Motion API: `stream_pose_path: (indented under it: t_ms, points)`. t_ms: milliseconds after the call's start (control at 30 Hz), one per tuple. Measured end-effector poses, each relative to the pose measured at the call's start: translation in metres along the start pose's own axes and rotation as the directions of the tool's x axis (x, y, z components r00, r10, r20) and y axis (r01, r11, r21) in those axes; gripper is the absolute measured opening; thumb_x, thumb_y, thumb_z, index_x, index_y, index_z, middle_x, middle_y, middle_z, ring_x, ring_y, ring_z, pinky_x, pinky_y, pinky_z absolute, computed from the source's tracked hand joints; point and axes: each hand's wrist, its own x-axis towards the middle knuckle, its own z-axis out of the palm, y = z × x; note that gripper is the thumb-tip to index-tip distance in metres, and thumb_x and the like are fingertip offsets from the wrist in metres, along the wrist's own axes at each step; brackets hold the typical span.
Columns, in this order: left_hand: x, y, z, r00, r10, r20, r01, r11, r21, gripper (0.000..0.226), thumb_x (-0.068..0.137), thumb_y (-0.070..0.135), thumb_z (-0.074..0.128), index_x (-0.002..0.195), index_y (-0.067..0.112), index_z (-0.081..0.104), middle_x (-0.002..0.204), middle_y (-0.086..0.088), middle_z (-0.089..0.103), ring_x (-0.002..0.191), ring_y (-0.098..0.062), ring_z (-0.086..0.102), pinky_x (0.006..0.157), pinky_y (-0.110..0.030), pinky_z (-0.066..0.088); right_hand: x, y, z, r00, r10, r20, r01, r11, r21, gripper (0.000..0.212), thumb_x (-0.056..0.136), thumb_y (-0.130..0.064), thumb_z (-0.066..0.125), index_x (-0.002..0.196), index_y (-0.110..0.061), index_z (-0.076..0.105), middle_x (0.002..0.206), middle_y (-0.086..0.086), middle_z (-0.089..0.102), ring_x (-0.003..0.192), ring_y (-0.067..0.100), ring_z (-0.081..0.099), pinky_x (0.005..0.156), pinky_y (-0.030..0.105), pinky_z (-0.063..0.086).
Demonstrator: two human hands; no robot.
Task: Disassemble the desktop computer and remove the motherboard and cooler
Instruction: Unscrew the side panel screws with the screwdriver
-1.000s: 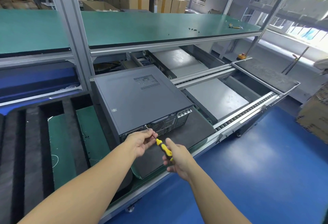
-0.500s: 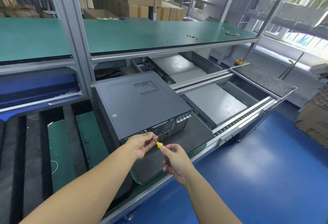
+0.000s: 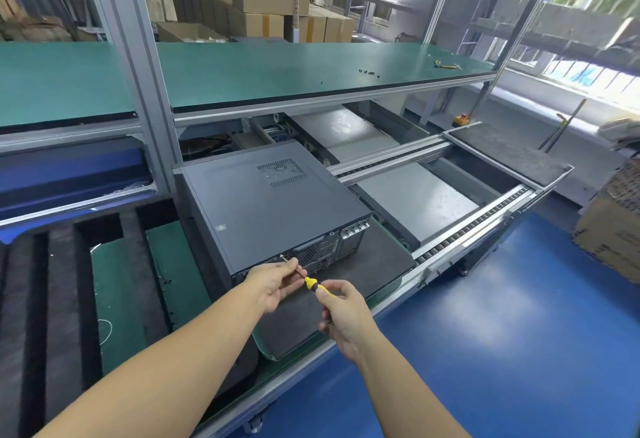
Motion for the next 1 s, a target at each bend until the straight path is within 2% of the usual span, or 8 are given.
stream_pose_path:
  t_ms: [133, 200, 333, 533, 700, 833, 933, 1000]
  points:
    - [0.0, 0.001, 0.002, 1.0, 0.007, -0.023, -0.008, 0.998, -0.058, 0.009, 0.096, -0.005, 0.054, 0.09, -0.005, 0.062, 0.077, -0.015, 0.068, 0.057, -0.018, 0.071, 0.05, -0.027, 0.058, -0.003, -0.001, 0.002, 0.988, 0.142, 0.052, -0.147, 0.984, 0.104, 0.027, 0.102, -0.033, 0.053, 0.105, -0.007, 0.058, 0.071, 0.005, 0.052, 0.05, 0.012, 0.049, 0.045, 0.025, 0.045]
    - [-0.001, 0.001, 0.0, 1.0, 0.003, 0.008, -0.003, 0.997, -0.079, 0.012, 0.099, -0.006, 0.05, 0.096, -0.007, 0.061, 0.083, -0.016, 0.068, 0.064, -0.021, 0.072, 0.052, -0.029, 0.059, -0.002, 0.001, 0.001, 0.979, 0.193, 0.06, -0.2, 0.97, 0.139, 0.028, 0.105, -0.029, 0.045, 0.101, -0.005, 0.058, 0.066, 0.007, 0.055, 0.048, 0.014, 0.052, 0.043, 0.025, 0.045]
    - [-0.002, 0.002, -0.004, 0.998, -0.015, 0.057, 0.022, 0.993, -0.117, 0.016, 0.101, -0.002, 0.046, 0.101, -0.008, 0.061, 0.089, -0.019, 0.069, 0.077, -0.026, 0.072, 0.055, -0.03, 0.06, 0.003, 0.005, 0.003, 0.991, 0.129, 0.026, -0.131, 0.985, 0.107, 0.018, 0.103, -0.014, 0.048, 0.107, -0.001, 0.059, 0.07, 0.009, 0.054, 0.052, 0.012, 0.052, 0.044, 0.025, 0.046]
    - [0.003, 0.002, -0.012, 0.999, -0.015, 0.045, 0.022, 0.987, -0.16, 0.013, 0.095, 0.011, 0.063, 0.092, -0.001, 0.063, 0.08, -0.013, 0.069, 0.072, -0.023, 0.073, 0.058, -0.03, 0.06, 0.007, 0.006, 0.0, 0.999, 0.029, -0.026, -0.027, 0.996, 0.083, 0.012, 0.094, -0.002, 0.062, 0.105, -0.007, 0.062, 0.092, 0.009, 0.057, 0.062, 0.014, 0.05, 0.052, 0.024, 0.049]
    - [0.007, -0.002, -0.005, 1.0, -0.011, -0.023, 0.003, 0.953, -0.302, 0.021, 0.097, 0.018, 0.061, 0.09, -0.001, 0.063, 0.074, -0.013, 0.073, 0.065, -0.021, 0.074, 0.053, -0.029, 0.059, 0.009, 0.006, 0.001, 1.0, 0.013, -0.021, -0.011, 0.996, 0.089, 0.019, 0.092, 0.005, 0.062, 0.109, -0.003, 0.06, 0.101, 0.013, 0.058, 0.072, 0.017, 0.056, 0.062, 0.026, 0.054]
    - [0.009, -0.006, -0.002, 0.997, 0.013, -0.07, -0.035, 0.944, -0.327, 0.022, 0.099, 0.017, 0.058, 0.098, -0.004, 0.062, 0.089, -0.018, 0.071, 0.066, -0.021, 0.074, 0.052, -0.027, 0.059, 0.003, 0.004, 0.005, 0.993, 0.095, 0.069, -0.105, 0.981, 0.164, 0.027, 0.1, -0.014, 0.058, 0.113, 0.01, 0.058, 0.086, 0.014, 0.053, 0.069, 0.019, 0.055, 0.071, 0.032, 0.059]
    - [0.01, -0.008, -0.002, 0.996, 0.027, -0.083, -0.052, 0.948, -0.313, 0.017, 0.099, 0.012, 0.057, 0.098, -0.004, 0.062, 0.089, -0.017, 0.071, 0.068, -0.02, 0.074, 0.052, -0.026, 0.058, -0.001, 0.0, 0.007, 0.979, 0.18, 0.098, -0.193, 0.969, 0.151, 0.045, 0.106, -0.033, 0.044, 0.105, 0.008, 0.061, 0.08, 0.018, 0.056, 0.065, 0.024, 0.057, 0.06, 0.032, 0.057]
    - [0.011, -0.009, -0.002, 0.997, 0.033, -0.076, -0.055, 0.95, -0.308, 0.016, 0.099, 0.011, 0.056, 0.098, -0.004, 0.062, 0.089, -0.017, 0.072, 0.07, -0.02, 0.074, 0.053, -0.026, 0.058, -0.003, -0.002, 0.007, 0.971, 0.196, 0.136, -0.208, 0.975, 0.083, 0.047, 0.108, -0.032, 0.036, 0.102, 0.006, 0.061, 0.071, 0.016, 0.06, 0.056, 0.02, 0.057, 0.051, 0.029, 0.051]
